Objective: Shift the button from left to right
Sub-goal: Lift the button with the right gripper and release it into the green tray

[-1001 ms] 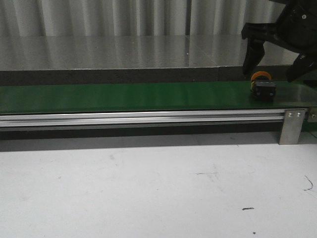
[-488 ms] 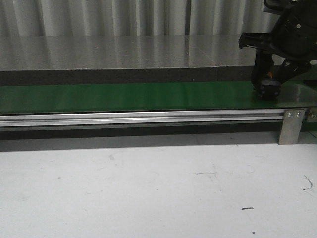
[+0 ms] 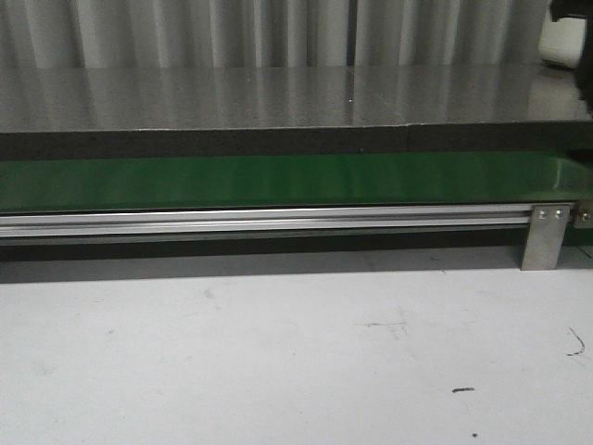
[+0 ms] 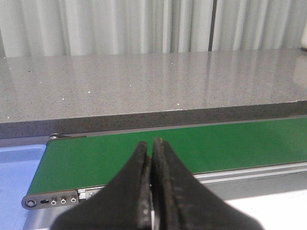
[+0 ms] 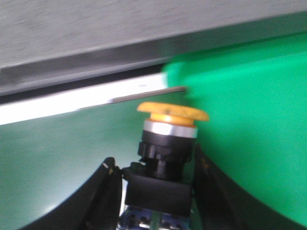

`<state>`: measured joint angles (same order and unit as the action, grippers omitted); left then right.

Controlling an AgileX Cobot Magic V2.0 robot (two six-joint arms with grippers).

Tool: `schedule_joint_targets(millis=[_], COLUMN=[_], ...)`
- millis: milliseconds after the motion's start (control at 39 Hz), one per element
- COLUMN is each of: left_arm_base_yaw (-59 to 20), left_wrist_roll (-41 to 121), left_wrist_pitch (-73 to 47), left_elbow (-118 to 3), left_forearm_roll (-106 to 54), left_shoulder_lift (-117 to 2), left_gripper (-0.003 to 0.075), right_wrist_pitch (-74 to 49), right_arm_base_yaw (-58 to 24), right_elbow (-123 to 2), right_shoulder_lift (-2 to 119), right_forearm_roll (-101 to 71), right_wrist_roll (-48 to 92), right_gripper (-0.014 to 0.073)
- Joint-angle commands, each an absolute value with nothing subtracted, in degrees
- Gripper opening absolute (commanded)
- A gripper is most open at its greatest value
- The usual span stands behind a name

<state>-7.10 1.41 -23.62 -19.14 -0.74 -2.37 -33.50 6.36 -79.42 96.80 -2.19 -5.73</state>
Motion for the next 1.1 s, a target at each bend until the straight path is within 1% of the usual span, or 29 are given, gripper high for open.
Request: schedule_joint_targets(millis=[0, 205, 436, 488, 539, 642, 668, 719, 770, 873, 1001, 1053, 1078], left_arm_base_yaw=[-7.5, -7.5, -7.5, -7.5, -7.5, -7.5, -7.5, -7.5, -7.5, -7.5, -7.5, -7.5, -7.5], left_wrist_roll=[0.8, 0.8, 0.8, 0.8, 0.8, 0.8, 0.8, 0.8, 0.8, 0.8, 0.8, 0.8, 0.8], left_wrist_pitch=[-19.3, -19.3, -19.3, -19.3, -19.3, -19.3, -19.3, -19.3, -19.3, -19.3, -19.3, -19.3, -19.3], left_elbow=[-20.6, -20.6, -20.6, -20.6, -20.6, -20.6, -20.6, -20.6, -20.6, -20.6, -20.6, -20.6, -20.6], left_forearm_roll=[-1.1, -1.1, -1.1, -1.1, -1.1, -1.1, -1.1, -1.1, -1.1, -1.1, -1.1, -1.1, -1.1], left_shoulder_lift=[-3.1, -3.1, -3.1, -3.1, -3.1, -3.1, -3.1, -3.1, -3.1, -3.1, -3.1, -3.1, -3.1], left_gripper=[-0.0021, -0.0021, -0.0021, -0.0021, -0.0021, -0.0021, -0.0021, -0.0021, -0.0021, -0.0021, -0.0021, -0.0021, -0.0021], right_wrist_pitch=[-31.5, -30.2, -30.2, -30.2, -30.1, -30.1, -30.1, -30.3, -30.7, -32.4, -35.7, -37.2, -38.0], right_arm_base_yaw=[10.1, 15.0, 16.2, 16.2, 16.2, 16.2, 16.2, 16.2, 16.2, 16.0, 13.7, 12.1, 11.0], right_elbow=[-81.2, -81.2, -81.2, -81.2, -81.2, -81.2, -81.2, -81.2, -81.2, -81.8, -84.6, -86.1, -86.9], right_shoulder_lift=[94.2, 98.1, 106.1, 107.1, 107.7, 108.0, 108.0, 107.8, 107.3, 104.9, 100.7, 99.0, 98.3], right_forearm_roll=[4.1, 12.2, 12.9, 12.9, 12.9, 12.9, 12.9, 12.9, 12.9, 12.2, 11.2, 10.8, 10.7], right_wrist_roll=[-5.4, -5.4, -5.4, -5.4, -5.4, -5.4, -5.4, -5.4, -5.4, -5.6, -5.6, -5.6, -5.6], right_gripper=[0.0205, 0.0205, 0.0213, 0.0246, 0.0303, 0.0463, 0.0484, 0.0552, 0.0588, 0.0591, 0.0587, 0.0557, 0.0526])
